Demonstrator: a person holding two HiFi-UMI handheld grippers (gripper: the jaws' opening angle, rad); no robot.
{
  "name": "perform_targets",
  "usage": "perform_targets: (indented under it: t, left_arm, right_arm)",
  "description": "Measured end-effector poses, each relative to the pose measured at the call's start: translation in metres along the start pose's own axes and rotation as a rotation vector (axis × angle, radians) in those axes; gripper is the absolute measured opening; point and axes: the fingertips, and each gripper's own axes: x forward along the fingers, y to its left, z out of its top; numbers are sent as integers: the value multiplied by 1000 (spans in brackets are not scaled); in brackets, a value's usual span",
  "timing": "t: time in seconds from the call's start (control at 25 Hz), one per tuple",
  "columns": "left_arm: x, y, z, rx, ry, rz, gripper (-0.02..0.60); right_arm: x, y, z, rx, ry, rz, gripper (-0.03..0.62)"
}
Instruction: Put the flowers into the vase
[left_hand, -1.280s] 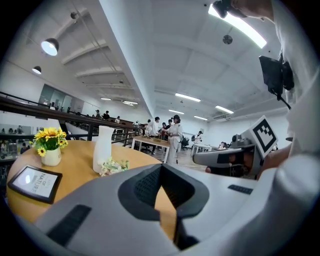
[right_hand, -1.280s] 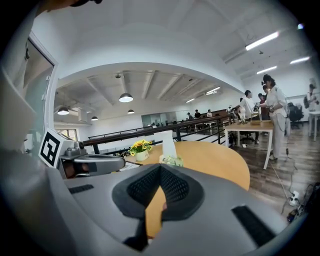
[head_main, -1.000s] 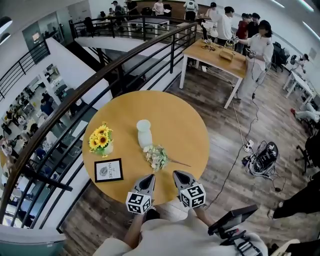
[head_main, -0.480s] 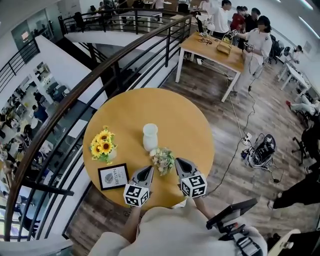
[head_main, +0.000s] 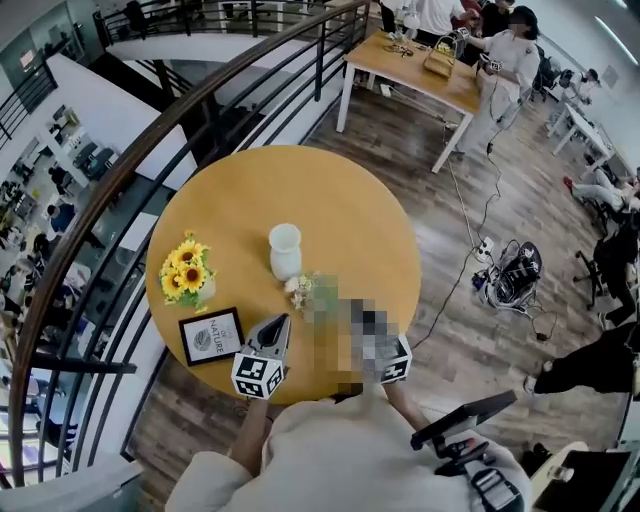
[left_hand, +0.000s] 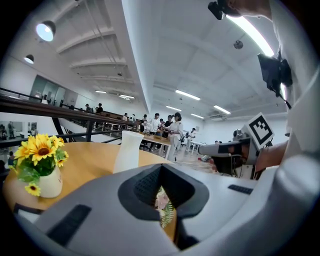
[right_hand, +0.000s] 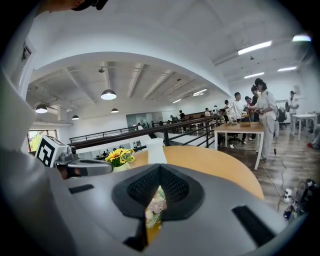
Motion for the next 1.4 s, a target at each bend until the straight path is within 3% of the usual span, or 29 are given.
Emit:
perform_targets:
  t: [0.24, 0.48, 0.8, 1.0, 1.12, 1.36, 1.4]
  left_arm:
    - [-2, -7, -1, -28, -5, 66, 6]
    - [-4, -13, -25, -68, 51, 121, 6]
    - [-6, -19, -63, -135, 127, 138, 6]
    - [-2, -19, -70, -147, 138, 130, 6]
    - [2, -22, -66, -148, 137, 128, 6]
    - [3, -19, -62, -151, 135, 136, 6]
    - [3, -17, -62, -153, 134, 139, 6]
  right_arm:
    - [4, -6, -3, -7, 32, 66, 8]
    - [8, -10, -29, 17, 102, 123, 8]
    - [5, -15, -75, 58, 205, 144, 8]
    - [5, -13, -95, 22, 305, 186, 8]
    - [7, -11, -108, -155, 411, 231, 26]
    - [10, -16, -144, -883, 650, 276, 157]
    - [11, -17, -150, -966, 682, 281, 212]
